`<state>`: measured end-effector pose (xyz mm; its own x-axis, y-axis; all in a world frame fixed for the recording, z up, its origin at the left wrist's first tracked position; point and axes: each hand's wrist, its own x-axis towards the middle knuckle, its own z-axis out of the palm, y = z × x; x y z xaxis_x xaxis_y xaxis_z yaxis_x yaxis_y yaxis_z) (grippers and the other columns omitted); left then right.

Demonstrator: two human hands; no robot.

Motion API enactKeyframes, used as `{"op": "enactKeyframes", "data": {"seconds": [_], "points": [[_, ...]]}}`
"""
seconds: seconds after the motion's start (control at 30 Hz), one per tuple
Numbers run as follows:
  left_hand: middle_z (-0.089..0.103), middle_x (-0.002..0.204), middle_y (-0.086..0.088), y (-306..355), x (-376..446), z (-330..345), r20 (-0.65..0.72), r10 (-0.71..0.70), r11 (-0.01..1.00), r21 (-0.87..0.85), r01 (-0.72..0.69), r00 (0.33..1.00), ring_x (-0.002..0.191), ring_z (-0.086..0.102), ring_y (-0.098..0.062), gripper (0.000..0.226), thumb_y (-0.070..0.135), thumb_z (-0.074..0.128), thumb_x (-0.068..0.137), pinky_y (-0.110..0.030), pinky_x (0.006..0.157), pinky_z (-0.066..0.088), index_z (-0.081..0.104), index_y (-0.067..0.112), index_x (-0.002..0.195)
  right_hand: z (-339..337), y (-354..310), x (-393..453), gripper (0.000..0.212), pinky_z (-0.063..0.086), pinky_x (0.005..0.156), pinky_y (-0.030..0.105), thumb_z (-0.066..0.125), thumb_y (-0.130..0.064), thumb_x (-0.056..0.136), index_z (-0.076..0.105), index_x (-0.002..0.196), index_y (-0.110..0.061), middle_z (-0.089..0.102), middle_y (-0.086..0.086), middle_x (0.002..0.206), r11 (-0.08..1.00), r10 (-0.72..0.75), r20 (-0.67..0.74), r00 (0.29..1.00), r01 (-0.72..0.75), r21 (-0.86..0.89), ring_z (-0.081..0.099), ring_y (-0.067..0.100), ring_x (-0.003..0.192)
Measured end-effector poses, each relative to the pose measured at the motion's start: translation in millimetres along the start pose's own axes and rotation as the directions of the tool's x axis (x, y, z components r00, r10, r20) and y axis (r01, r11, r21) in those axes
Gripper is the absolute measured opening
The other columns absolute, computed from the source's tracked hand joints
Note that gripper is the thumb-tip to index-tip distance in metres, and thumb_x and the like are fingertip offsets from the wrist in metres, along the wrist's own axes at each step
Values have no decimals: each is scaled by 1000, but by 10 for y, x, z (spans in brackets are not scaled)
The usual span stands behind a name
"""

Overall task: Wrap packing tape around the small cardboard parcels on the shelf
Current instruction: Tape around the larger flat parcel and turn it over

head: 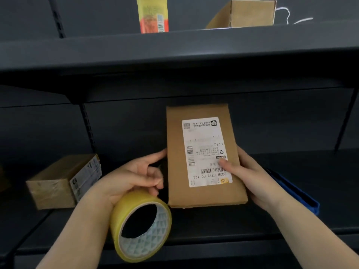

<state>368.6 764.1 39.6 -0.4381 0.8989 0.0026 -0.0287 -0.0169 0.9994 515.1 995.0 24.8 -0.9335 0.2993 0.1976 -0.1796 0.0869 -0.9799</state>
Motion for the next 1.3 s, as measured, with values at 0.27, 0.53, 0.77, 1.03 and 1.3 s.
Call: {"op": "enactKeyframes", "data": {"seconds": [0.27,0.53,0.77,1.03,1.3], "points": [[64,62,-7,32,-83,-59,37,-18,996,83,15,999,54,61,-13,88,20,91,47,-23,54,51,49,22,125,39,155,-12,88,46,99,32,75,-25,65,28,135,-47,62,-25,116,972,-157,-31,987,149,-184,55,-4,112],[65,64,-6,69,-73,-51,39,-41,987,160,34,998,61,65,-12,93,23,90,46,-23,56,52,46,24,127,18,-100,57,103,35,106,26,72,-73,46,26,135,-48,39,-27,137,918,-339,-145,929,294,-266,37,-5,128],[65,65,-6,46,-106,-77,31,-40,988,150,35,999,62,64,-12,92,24,91,47,-23,56,52,47,20,128,125,-1269,388,91,27,100,26,62,-67,53,31,137,-47,30,-16,148,413,-146,384,912,409,-814,27,4,132],[66,66,-5,46,-121,-68,24,-42,985,167,37,999,60,64,-11,93,25,90,49,-21,57,52,45,18,130,317,-1236,938,108,50,83,31,80,-37,65,10,147,-36,41,0,140,268,380,320,868,227,-936,50,18,110],[64,63,-11,55,-296,-284,-112,-15,989,147,31,994,57,64,-15,101,24,94,37,-24,53,52,46,18,127,-484,-875,458,120,47,91,30,77,-49,37,3,130,-64,37,-11,137,684,-21,285,958,221,-695,47,9,117]]}}
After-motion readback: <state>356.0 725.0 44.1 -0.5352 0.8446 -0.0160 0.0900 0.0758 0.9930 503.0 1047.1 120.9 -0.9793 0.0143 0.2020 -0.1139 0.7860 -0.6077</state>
